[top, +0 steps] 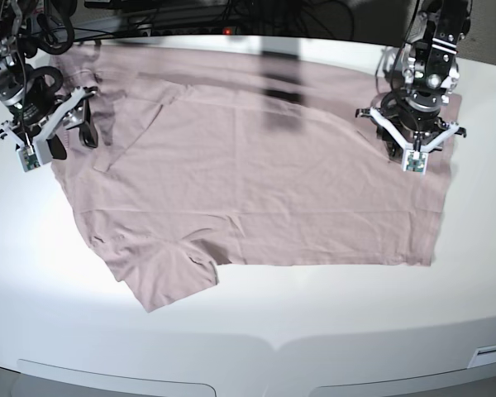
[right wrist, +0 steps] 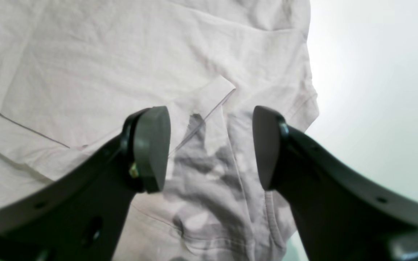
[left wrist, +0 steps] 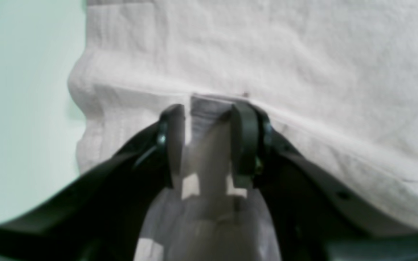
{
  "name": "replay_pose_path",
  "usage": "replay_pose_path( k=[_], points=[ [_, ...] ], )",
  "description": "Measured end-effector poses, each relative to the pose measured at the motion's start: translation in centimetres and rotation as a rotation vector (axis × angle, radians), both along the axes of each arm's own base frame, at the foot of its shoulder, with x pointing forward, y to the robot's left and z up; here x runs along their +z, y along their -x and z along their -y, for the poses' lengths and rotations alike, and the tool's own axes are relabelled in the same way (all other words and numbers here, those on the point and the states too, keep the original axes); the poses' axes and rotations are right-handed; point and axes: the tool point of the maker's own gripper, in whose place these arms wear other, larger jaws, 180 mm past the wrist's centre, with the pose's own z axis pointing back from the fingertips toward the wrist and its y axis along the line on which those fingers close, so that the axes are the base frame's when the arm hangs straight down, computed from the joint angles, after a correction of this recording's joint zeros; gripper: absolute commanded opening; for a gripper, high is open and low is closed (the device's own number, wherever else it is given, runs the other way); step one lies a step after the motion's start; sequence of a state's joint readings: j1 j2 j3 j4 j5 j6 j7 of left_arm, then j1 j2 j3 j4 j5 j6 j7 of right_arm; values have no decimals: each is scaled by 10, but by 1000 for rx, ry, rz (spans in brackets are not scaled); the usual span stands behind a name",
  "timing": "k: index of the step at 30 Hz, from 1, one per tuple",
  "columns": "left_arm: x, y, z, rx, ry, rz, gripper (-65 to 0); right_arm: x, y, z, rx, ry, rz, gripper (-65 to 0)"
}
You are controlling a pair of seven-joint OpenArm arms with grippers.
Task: Fold the T-shirt properly
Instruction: 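Slide the left gripper along the shirt edge toward the side seam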
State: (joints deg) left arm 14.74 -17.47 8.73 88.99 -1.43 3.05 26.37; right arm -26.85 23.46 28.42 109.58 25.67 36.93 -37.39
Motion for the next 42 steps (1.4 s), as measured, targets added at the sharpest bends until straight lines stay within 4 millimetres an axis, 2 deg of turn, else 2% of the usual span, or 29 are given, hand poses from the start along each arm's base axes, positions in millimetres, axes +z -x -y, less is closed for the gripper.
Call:
replay_pose_path(
  k=[21,32,38,40,42],
  points=[
    [-11,46,-6,-4,-31,-11,-435,-1,1,0,3,2,-4,-294],
    [-8,50,-7,-13,-62,-21,-435,-1,1,0,3,4,-5,-294],
    [12,55,-3,20,-77,-55,-435,-1,1,0,3,4,-5,-294],
    [25,49,6,1,-52,-28,-435,-1,1,0,3,4,-5,-294],
    [45,33,14,-11,-33,39,-435,0,0,0,3,2,1,-294]
  ],
)
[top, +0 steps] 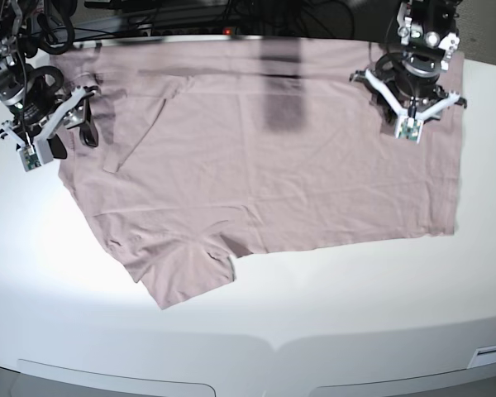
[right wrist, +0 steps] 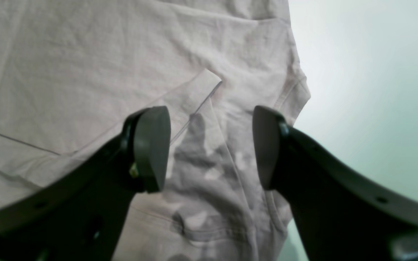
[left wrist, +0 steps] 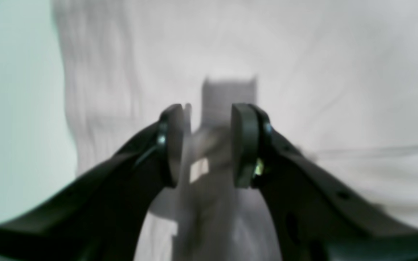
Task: Fold the T-shirt properly
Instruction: 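Slide the left gripper along the shirt edge toward the side seam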
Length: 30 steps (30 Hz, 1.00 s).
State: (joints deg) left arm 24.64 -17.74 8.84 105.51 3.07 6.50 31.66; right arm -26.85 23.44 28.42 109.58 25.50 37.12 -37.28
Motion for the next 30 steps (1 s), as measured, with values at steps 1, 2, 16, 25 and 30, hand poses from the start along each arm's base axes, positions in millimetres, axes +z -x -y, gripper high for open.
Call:
replay_pose_path(
  k=[1,2,16,25,30],
  points=[
    [8,-9,0,-4,-6,28,-435,2,-2,-1,1,-3,13,-294],
    [14,-17,-1,-6,-23,52,-435,4,-3,-1,3,-6,25,-294],
    [40,-147,-88,13,8,51,-435,11,-9,-3,8,-19,74,-294],
    [12,-199,-144,111,232,-93,-435,6,-6,-1,3,-10,38,-294],
    [-23,-191,-144,133,377,-180,-435,6,-7,-1,2,-8,33,-294]
  ],
)
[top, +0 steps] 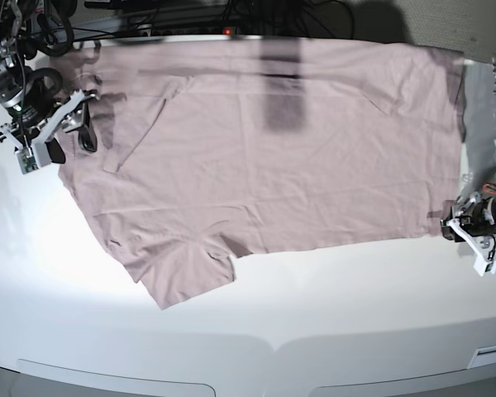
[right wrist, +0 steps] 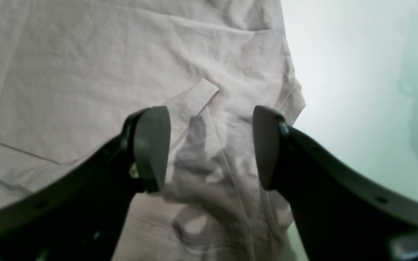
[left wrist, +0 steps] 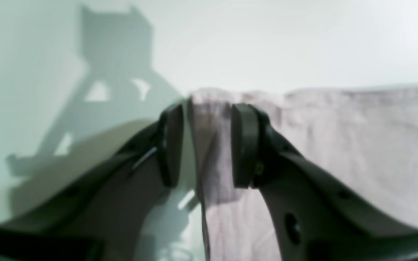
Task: Fold the T-shirt properly
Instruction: 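Slide the left gripper along the shirt edge toward the side seam, then move the right gripper along the shirt side and pinch the hem corner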
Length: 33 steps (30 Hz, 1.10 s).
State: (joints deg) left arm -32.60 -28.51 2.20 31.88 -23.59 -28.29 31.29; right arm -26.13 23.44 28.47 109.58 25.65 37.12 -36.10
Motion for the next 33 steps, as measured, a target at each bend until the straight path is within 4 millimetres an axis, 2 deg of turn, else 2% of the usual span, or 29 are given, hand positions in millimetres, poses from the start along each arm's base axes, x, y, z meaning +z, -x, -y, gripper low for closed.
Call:
replay_pose_path(
  k=[5,13,17,18,19,21,25,27,33],
  points=[
    [-11,4,2,22,63,13,-435,2,-3,0,-1,0,7,-294],
    [-14,5,47,-72,180,-24,-435,5,-7,0,-1,0,20,-294],
    [-14,4,52,-77,192,-19,-435,5,-7,0,-1,0,20,-294],
    [-13,3,51,-76,191,-16,-448,5,-7,0,-1,0,20,-294],
    [-13,3,50,-75,190,-13,-499,5,-7,0,-1,-1,20,-294],
    [-14,6,45,-76,177,-24,-650,5,-7,0,-1,-1,21,-294],
    [-13,8,36,-66,167,-20,-650,5,-8,0,-1,-1,24,-294],
    [-11,6,32,-60,161,-3,-650,7,-19,2,-6,-16,56,-295],
    [-12,8,28,-49,163,-3,-650,-16,-64,37,-144,-86,32,-294]
  ],
)
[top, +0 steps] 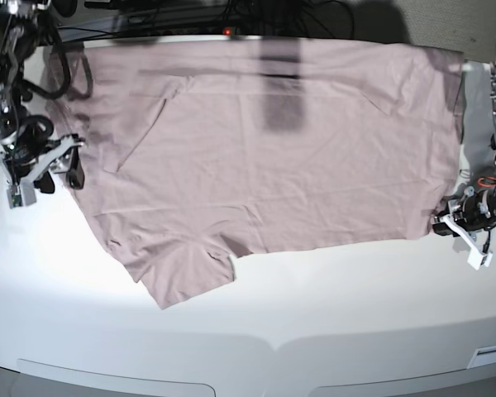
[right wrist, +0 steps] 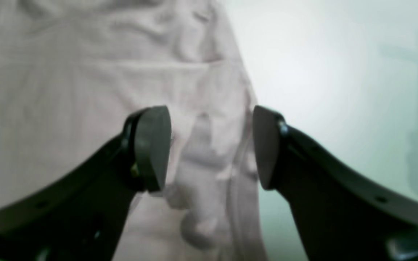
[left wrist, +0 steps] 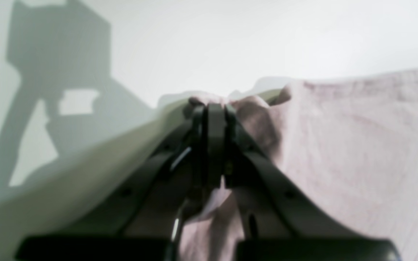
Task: Fold the T-shirt properly
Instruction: 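Move the right gripper along the shirt side and pinch the hem corner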
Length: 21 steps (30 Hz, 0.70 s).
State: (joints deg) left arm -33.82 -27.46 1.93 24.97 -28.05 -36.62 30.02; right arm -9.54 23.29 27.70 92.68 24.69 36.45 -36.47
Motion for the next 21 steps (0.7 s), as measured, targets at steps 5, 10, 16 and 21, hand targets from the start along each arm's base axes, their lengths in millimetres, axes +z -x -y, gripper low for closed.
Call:
replay_pose_path(
  k=[5,10,16,21],
  points=[
    [0,0,0,0,-2,-1,-650,-5,-30,1,12,-36,-30,-294],
    [1,-1,0,-5,-5,3,-650,0,-55,-29,113,-7,-23,-294],
    [2,-2,0,-10,-13,5,-650,2,-92,-58,217,106,-27,-294],
    [2,-1,0,-12,-13,-1,-650,-4,-119,-39,161,138,-57,-294]
  ],
)
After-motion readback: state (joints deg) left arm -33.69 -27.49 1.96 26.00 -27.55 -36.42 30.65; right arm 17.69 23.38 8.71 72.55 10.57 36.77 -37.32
